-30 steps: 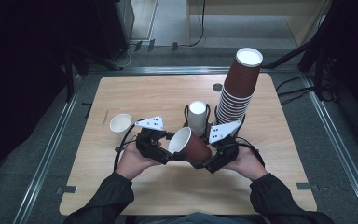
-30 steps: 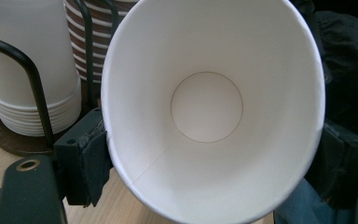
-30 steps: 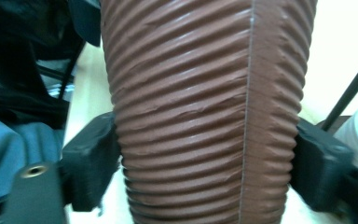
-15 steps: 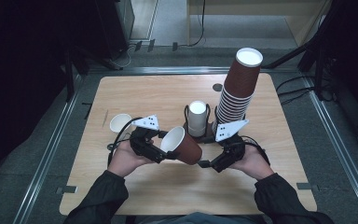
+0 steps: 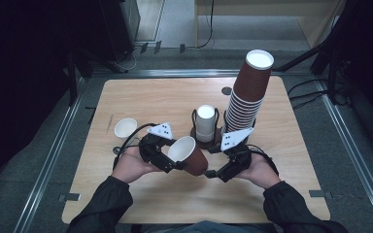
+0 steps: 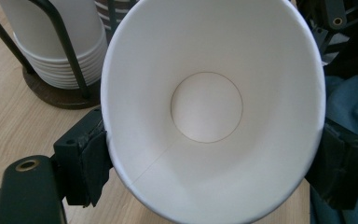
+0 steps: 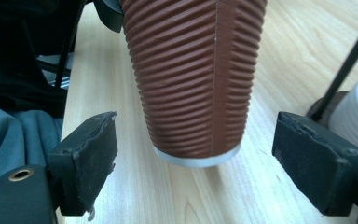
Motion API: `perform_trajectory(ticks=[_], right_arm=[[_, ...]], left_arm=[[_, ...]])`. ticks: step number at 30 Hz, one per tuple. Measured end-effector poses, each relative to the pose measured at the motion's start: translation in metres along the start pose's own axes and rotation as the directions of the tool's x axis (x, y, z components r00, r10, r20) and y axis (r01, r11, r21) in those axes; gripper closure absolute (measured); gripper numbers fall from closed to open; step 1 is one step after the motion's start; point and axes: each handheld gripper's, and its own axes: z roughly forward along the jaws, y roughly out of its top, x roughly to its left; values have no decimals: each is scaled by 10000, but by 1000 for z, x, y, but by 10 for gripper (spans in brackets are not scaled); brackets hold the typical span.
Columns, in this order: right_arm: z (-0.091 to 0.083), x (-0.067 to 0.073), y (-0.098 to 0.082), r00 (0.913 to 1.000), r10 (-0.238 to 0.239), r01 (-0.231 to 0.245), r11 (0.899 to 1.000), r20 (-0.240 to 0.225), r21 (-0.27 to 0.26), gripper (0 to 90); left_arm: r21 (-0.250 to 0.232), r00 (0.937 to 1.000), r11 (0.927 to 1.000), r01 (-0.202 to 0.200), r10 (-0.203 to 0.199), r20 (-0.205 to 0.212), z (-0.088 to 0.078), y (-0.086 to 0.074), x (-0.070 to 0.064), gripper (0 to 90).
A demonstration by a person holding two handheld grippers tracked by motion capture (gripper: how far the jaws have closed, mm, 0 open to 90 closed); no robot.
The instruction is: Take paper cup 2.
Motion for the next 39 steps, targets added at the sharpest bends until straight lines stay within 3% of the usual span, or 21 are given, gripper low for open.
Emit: perform_trajectory(ticks=[6,12,18,23,29,33,36,39], right_arm=[[11,-1,-1,9997,-80,81,9999,-235,62,148],[22,1,-2,9997,-132,139,9993,-210,350,146],[30,5,-1,9983,-391,413,9977,-424,538,147],[34,7,-1,9980,-542,560,9967,-322,596,187],[32,9,1,9974,-683,693,9960,-214,557,196],[30,9,2,9970,-770,774,9957,-102,510,195],[26,8,3,9971,-759,757,9964,47,390,195],[21,7,3,9977,-650,647,9977,166,221,195]], left_arm=[[566,9992,9976,-400,405,-72,8,3,-4,141],[820,9968,9936,-782,794,-110,13,7,-12,134],[1195,9921,9851,-1237,1254,-61,21,11,-19,127],[1260,9912,9834,-1304,1321,-45,23,12,-22,123],[1108,9904,9845,-1362,1380,-94,21,11,-22,107],[923,9931,9889,-1164,1174,-53,20,11,-20,83],[545,9972,9958,-741,738,77,16,10,-18,74],[118,9966,9965,-824,825,-44,12,9,-18,73]])
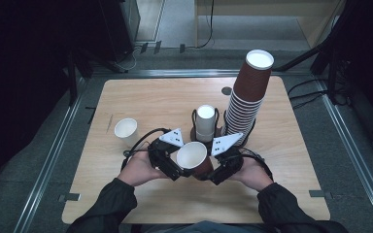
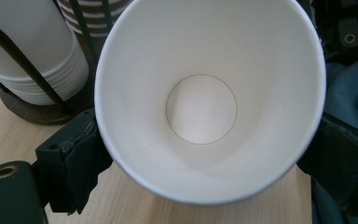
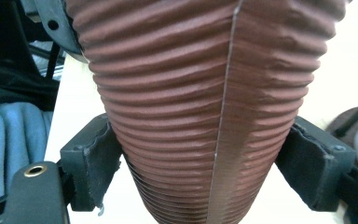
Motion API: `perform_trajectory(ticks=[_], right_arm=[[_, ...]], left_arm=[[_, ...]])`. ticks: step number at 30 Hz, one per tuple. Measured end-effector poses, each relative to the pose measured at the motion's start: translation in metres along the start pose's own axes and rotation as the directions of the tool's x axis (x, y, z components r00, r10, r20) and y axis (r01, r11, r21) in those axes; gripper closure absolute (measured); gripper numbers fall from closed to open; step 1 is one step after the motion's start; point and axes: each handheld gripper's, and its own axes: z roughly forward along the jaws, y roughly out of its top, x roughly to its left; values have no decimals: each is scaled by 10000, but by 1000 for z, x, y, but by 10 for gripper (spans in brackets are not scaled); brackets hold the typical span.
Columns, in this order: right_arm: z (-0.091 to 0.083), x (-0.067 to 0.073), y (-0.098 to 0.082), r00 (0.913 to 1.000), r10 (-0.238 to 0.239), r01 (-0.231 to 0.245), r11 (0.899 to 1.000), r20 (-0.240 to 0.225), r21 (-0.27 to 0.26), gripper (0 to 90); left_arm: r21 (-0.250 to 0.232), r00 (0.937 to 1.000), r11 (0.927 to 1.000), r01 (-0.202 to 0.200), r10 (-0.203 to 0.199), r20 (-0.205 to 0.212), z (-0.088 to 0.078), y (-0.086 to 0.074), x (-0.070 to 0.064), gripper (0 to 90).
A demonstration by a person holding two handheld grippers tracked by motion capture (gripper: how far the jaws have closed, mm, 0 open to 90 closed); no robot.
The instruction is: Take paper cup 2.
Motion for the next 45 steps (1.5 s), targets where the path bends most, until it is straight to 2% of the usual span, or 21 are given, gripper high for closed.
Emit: perform_trajectory(ticks=[7,12,15,18,24,32,36,38,42,45], right_arm=[[-12,-3,1,9999,118,-111,9974,85,-706,195],[-15,-2,1,9999,107,-104,9942,17,-1073,194],[-14,-1,2,9998,169,-178,9925,-88,-1210,194],[-14,0,2,9997,155,-178,9901,-179,-1395,194],[-11,2,3,9989,256,-310,9891,-398,-1440,194],[-9,3,5,9978,330,-415,9873,-579,-1535,193],[-8,4,5,9984,301,-367,9887,-473,-1451,196],[-8,4,5,9986,271,-333,9892,-448,-1430,200],[-9,3,5,9991,201,-254,9887,-366,-1481,203],[-9,3,5,9995,201,-232,9907,-245,-1342,203]], left_arm=[[-1007,9998,9947,211,-214,-17,-8,-5,2,73],[-1931,9983,9800,488,-418,401,-12,-6,2,73],[-2245,9976,9729,556,-446,534,-12,-6,1,72],[-2380,9979,9698,534,-429,490,-10,-4,0,72],[-2680,9951,9607,726,-516,846,-4,-2,-2,69],[-3003,9953,9509,747,-525,812,-1,-1,-3,70],[-3006,9983,9528,433,-295,503,-1,0,-6,87],[-3072,9988,9510,353,-235,421,-1,0,-7,106],[-3043,9983,9514,466,-333,486,-3,-1,-5,133],[-2833,9979,9577,505,-368,535,-2,-1,-4,145]])
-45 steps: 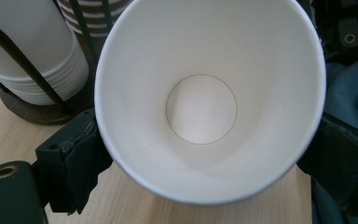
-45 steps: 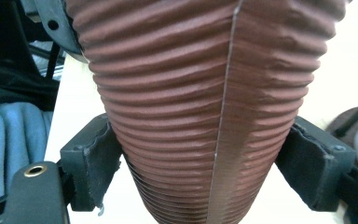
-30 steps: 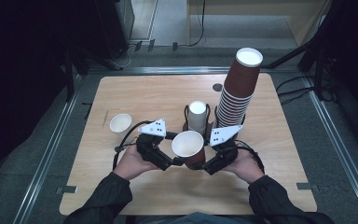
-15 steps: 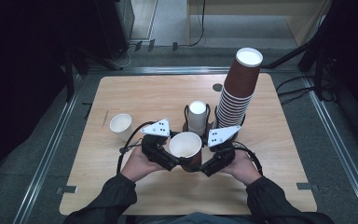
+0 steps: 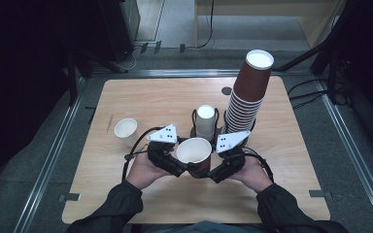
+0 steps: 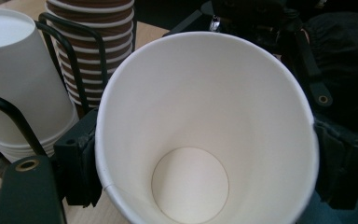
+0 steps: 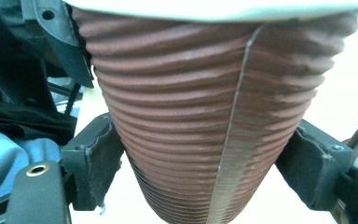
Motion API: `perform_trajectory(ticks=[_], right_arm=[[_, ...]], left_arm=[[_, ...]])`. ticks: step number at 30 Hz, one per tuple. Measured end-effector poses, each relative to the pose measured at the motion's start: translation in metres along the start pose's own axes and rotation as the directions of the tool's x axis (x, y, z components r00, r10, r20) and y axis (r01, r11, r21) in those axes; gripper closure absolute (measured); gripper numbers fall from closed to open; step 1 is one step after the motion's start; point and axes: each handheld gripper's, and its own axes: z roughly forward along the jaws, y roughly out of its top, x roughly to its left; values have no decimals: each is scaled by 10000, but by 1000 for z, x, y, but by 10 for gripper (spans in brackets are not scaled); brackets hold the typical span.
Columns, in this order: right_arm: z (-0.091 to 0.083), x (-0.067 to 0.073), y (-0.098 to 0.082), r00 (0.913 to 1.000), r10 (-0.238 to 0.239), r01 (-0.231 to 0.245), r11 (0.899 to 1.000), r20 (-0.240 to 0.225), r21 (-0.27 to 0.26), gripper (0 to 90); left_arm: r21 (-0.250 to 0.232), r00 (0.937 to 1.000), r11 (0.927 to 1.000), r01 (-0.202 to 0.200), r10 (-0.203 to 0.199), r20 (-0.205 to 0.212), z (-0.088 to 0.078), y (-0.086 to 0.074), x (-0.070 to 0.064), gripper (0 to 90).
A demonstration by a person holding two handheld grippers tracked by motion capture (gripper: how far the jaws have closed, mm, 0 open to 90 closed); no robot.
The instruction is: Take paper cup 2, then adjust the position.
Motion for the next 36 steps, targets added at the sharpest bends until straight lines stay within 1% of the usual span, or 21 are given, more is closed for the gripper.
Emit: perform_trajectory(ticks=[4,7,8,9,11,12,13,17,18,20,22,25,26,30,32,36], right_arm=[[0,0,0,9998,199,-198,9998,-85,90,199],[-1,-1,1,9992,391,-390,9992,-93,61,183],[-1,-1,1,9991,423,-423,9990,-26,125,173],[-2,0,1,9993,358,-361,9991,113,205,167],[-3,1,1,9987,141,-160,9991,487,383,144],[-3,2,1,9980,148,-179,9986,621,500,144],[-3,3,1,9976,129,-169,9981,683,591,144],[-6,4,1,9953,170,-243,9968,952,765,144],[-7,5,1,9952,206,-280,9968,960,755,144],[-10,5,2,9947,156,-233,9969,1016,753,144],[-14,6,2,9944,149,-239,9961,1050,851,144],[-19,7,1,9914,40,-164,9954,1309,943,144],[-21,8,0,9905,46,-179,9953,1376,952,144],[-27,8,-1,9866,-4,-172,9942,1629,1066,145],[-30,7,-1,9842,173,-371,9933,1765,1098,145],[-34,3,-2,9736,554,-818,9904,2215,1118,152]], left_arm=[[82,9997,9997,215,-216,148,0,0,2,152],[64,9997,9997,244,-245,87,-2,0,3,151],[70,9997,9997,236,-236,51,-2,0,3,151],[66,9997,9997,252,-253,29,-3,0,4,151],[84,9995,9995,319,-319,-2,-5,-1,5,150],[101,9995,9995,302,-301,-25,-6,-1,6,150],[107,9994,9993,346,-346,-3,-6,-1,7,150],[205,9994,9993,298,-294,-186,-9,-2,9,149],[267,9993,9991,340,-335,-184,-9,-3,10,149],[308,9990,9991,308,-298,-329,-10,-3,11,149],[342,9986,9988,348,-333,-419,-11,-4,12,148],[459,9980,9982,374,-350,-525,-12,-6,14,148],[502,9982,9980,393,-370,-469,-12,-6,15,147],[608,9980,9973,412,-381,-507,-12,-8,18,145],[721,9981,9965,433,-400,-472,-12,-10,19,144],[894,9981,9953,379,-333,-522,-13,-12,20,141]])
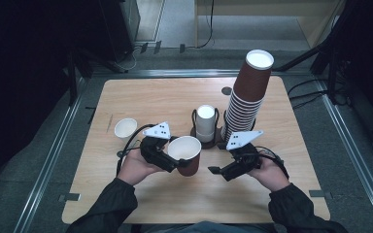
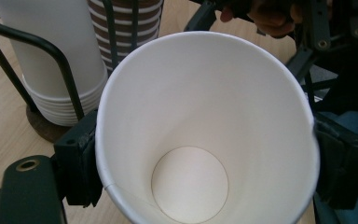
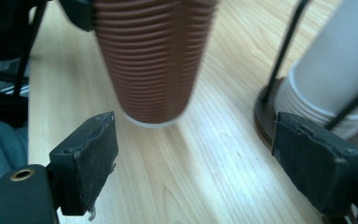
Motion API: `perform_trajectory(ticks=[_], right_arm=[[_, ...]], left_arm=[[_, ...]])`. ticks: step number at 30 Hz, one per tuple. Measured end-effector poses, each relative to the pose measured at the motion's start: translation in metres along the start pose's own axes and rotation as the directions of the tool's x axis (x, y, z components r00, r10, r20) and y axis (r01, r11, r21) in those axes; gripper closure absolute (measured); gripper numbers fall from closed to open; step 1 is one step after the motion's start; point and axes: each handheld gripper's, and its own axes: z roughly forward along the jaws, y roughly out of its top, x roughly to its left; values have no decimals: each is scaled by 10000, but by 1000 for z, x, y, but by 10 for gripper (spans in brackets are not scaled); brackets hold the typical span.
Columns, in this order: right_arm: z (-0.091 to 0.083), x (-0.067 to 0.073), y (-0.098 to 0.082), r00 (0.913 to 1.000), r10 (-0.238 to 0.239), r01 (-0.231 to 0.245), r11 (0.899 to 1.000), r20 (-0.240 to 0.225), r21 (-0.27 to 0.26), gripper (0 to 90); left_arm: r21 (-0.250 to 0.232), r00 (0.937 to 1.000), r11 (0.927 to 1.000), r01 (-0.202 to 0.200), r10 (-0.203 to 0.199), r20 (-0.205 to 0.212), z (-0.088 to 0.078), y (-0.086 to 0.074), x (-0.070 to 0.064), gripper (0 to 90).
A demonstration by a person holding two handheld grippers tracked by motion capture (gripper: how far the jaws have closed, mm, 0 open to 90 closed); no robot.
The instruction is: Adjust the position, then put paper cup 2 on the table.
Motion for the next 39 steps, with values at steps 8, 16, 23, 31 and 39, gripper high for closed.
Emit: perform_trajectory(ticks=[8,16,23,31,39], right_arm=[[-10,-6,-4,9989,-13,31,9992,467,-397,174],[-13,-12,-4,9983,162,-120,9972,559,-742,187],[-6,-12,-4,9990,52,-26,9984,451,-568,188],[-6,-15,-6,9968,63,-8,9976,795,-690,206],[-2,-19,-2,9978,226,-175,9964,618,-825,209]], left_arm=[[92,9999,9999,100,-100,-36,-4,-7,6,138],[170,9997,9999,18,-14,-253,-12,-16,9,135],[50,9986,9996,293,-290,-442,-26,-27,14,134],[184,9949,9975,679,-664,-755,-41,-45,16,129],[2,9896,9955,948,-942,-1088,-55,-58,17,128]])
